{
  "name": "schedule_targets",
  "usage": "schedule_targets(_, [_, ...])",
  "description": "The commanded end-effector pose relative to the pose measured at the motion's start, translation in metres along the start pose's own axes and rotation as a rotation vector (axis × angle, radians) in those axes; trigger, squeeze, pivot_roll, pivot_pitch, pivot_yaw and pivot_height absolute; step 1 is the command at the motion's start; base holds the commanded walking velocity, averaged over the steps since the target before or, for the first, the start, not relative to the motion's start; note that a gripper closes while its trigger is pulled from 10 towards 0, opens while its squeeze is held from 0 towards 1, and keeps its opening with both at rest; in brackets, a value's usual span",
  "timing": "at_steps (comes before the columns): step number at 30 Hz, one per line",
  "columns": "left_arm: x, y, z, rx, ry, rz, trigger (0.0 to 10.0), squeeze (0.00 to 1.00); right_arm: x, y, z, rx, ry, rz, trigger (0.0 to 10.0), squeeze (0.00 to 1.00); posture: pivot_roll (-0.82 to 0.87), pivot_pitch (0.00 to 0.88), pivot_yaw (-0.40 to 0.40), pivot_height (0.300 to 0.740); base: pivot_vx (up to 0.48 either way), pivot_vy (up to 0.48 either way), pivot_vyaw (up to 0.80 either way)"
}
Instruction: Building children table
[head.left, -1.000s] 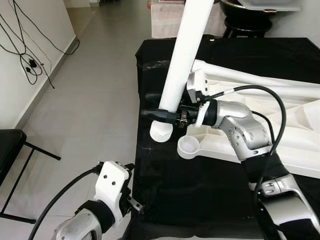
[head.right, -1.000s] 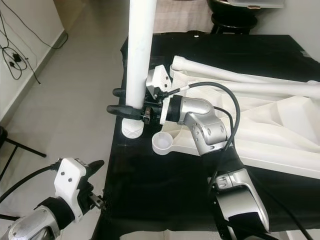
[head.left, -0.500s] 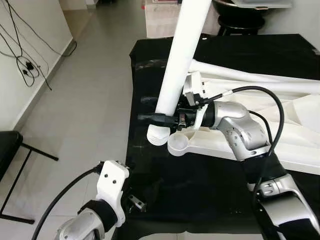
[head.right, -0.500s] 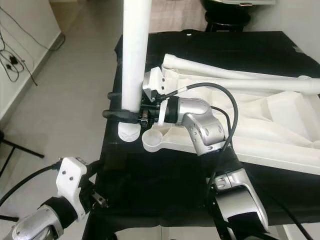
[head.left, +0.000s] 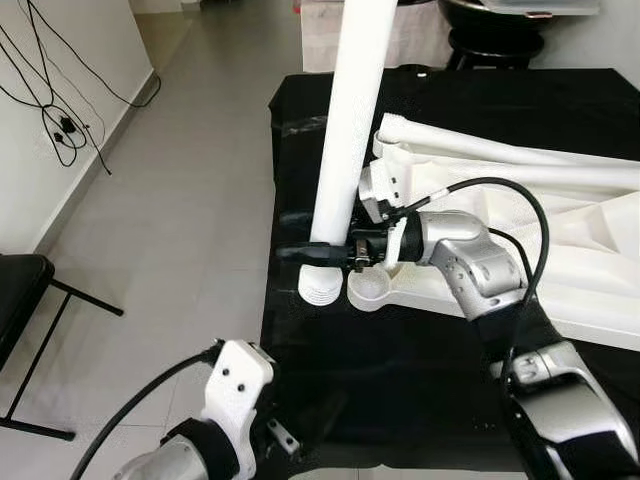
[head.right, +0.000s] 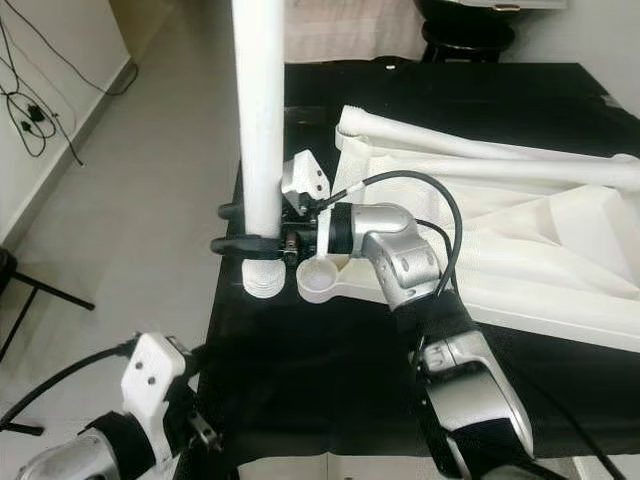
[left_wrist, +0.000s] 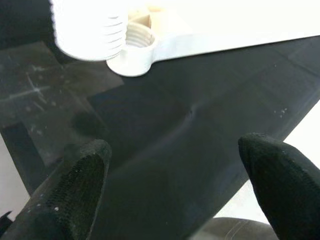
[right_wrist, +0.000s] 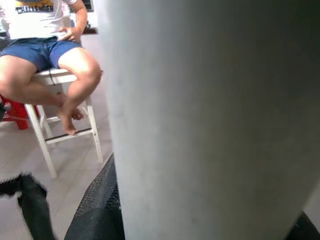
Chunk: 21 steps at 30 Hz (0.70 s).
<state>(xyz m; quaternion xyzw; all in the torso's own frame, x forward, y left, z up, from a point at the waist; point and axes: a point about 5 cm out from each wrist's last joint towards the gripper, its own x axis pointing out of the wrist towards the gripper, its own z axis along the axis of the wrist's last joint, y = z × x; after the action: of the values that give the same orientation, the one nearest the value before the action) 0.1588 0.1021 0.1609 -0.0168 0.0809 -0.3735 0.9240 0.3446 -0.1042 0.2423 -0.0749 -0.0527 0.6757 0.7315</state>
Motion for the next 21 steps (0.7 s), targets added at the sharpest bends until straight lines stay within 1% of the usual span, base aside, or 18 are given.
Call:
schedule_targets(1, [-0.003,-0.002,0.001,0.027,0.010,-0.001,10.0,0.00,-0.009,-0.003,0.006,-0.015,-0.021,0.008,10.0,0.00,0.09,0.245,-0.008,0.740,0.000,0.000,0.00])
schedule_targets(2, [-0.005,-0.002,0.001,0.033,0.009,0.006,10.0,0.00,-0.015,-0.005,0.009,-0.013,-0.027,0.008,10.0,0.00,0.10,0.254,-0.003,0.740,0.000,0.000,0.00])
schedule_targets(3, [-0.005,-0.002,0.001,0.033,0.009,0.006,10.0,0.00,-0.015,-0.005,0.009,-0.013,-0.027,0.008,10.0,0.00,0.10,0.254,-0.003,0.740,0.000,0.000,0.00])
schedule_targets(6, [-0.008,-0.003,0.002,0.043,0.013,0.019,10.0,0.00,-0.030,-0.009,0.018,-0.016,-0.058,-0.001,10.0,0.00,0.11,0.265,0.001,0.740,0.000,0.000,0.00])
schedule_targets(7, [-0.008,-0.003,0.002,0.043,0.013,0.019,10.0,0.00,-0.030,-0.009,0.018,-0.016,-0.058,-0.001,10.0,0.00,0.11,0.265,0.001,0.740,0.000,0.000,0.00])
schedule_targets(9, [-0.011,-0.003,0.003,0.051,0.015,0.037,10.0,0.00,-0.041,-0.010,0.025,-0.025,-0.091,-0.005,10.0,0.00,0.12,0.277,0.010,0.740,0.000,0.000,0.00])
schedule_targets(10, [-0.011,-0.003,0.003,0.051,0.015,0.037,10.0,0.00,-0.041,-0.010,0.025,-0.025,-0.091,-0.005,10.0,0.00,0.12,0.277,0.010,0.740,0.000,0.000,0.00])
schedule_targets(11, [-0.015,-0.003,0.003,0.043,0.019,0.055,10.0,0.00,-0.043,-0.005,0.027,-0.056,-0.087,0.013,10.0,0.00,0.12,0.293,0.029,0.740,0.000,0.000,0.00])
schedule_targets(13, [-0.015,-0.003,0.003,0.043,0.019,0.055,10.0,0.00,-0.043,-0.005,0.027,-0.056,-0.087,0.013,10.0,0.00,0.12,0.293,0.029,0.740,0.000,0.000,0.00])
schedule_targets(15, [-0.018,-0.002,0.004,0.051,0.020,0.065,10.0,0.00,-0.038,0.002,0.024,-0.080,-0.065,0.062,10.0,0.00,0.12,0.300,0.041,0.740,0.000,0.000,0.00])
schedule_targets(17, [-0.020,0.002,0.007,0.102,0.014,0.111,10.0,0.00,-0.031,0.008,0.020,-0.112,-0.024,0.113,10.0,0.00,0.12,0.304,0.046,0.740,0.000,-0.472,0.00])
schedule_targets(18, [-0.020,0.002,0.007,0.102,0.014,0.111,10.0,0.00,-0.031,0.008,0.020,-0.112,-0.024,0.113,10.0,0.00,0.12,0.304,0.046,0.740,0.000,-0.472,0.00])
schedule_targets(21, [-0.021,0.006,0.009,0.079,-0.019,0.166,10.0,0.00,-0.026,0.010,0.023,-0.140,-0.024,0.137,10.0,0.00,0.12,0.311,0.055,0.740,0.000,-0.470,0.00])
